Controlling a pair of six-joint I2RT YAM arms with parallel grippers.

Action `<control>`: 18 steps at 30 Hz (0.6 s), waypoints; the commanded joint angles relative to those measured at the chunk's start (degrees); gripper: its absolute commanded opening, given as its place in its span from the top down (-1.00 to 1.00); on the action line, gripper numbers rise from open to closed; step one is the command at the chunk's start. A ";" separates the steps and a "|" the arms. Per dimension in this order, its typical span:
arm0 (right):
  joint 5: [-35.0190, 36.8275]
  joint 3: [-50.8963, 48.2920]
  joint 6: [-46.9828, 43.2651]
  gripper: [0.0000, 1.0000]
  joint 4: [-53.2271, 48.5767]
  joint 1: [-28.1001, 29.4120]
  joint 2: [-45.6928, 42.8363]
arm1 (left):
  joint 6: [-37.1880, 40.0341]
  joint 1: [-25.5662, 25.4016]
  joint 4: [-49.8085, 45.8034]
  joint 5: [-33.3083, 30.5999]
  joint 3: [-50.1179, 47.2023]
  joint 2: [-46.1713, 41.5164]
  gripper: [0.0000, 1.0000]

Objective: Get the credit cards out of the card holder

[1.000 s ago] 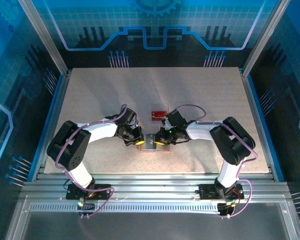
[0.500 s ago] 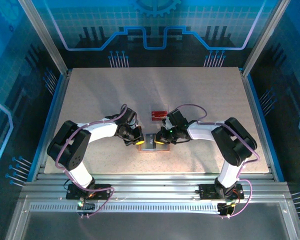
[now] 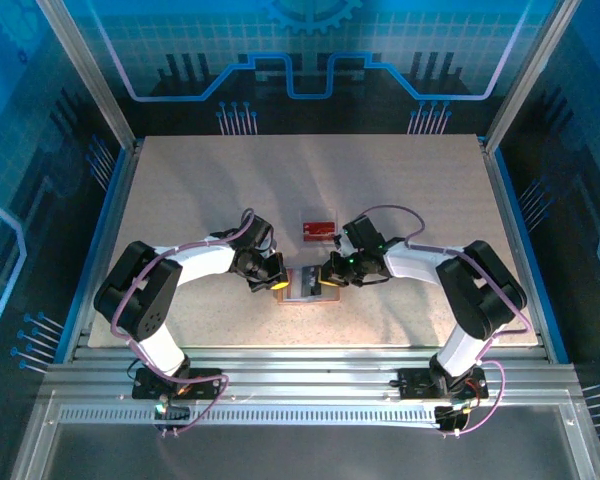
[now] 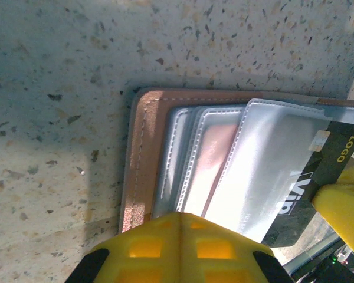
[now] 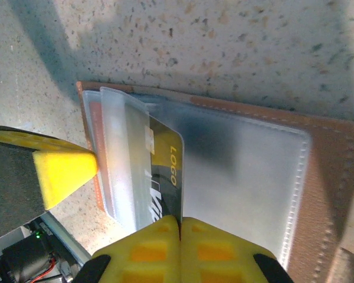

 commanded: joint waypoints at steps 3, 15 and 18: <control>0.34 0.10 -2.23 0.91 -3.40 -0.81 -0.40 | 0.66 -0.30 -0.89 0.33 1.01 0.13 0.99; -2.46 -0.73 0.31 0.92 2.34 -0.22 1.61 | -3.40 -1.56 5.71 6.23 2.03 -0.06 0.75; -2.79 -0.83 1.02 0.92 3.44 0.08 2.17 | -3.84 -2.32 6.33 6.37 2.45 0.56 0.74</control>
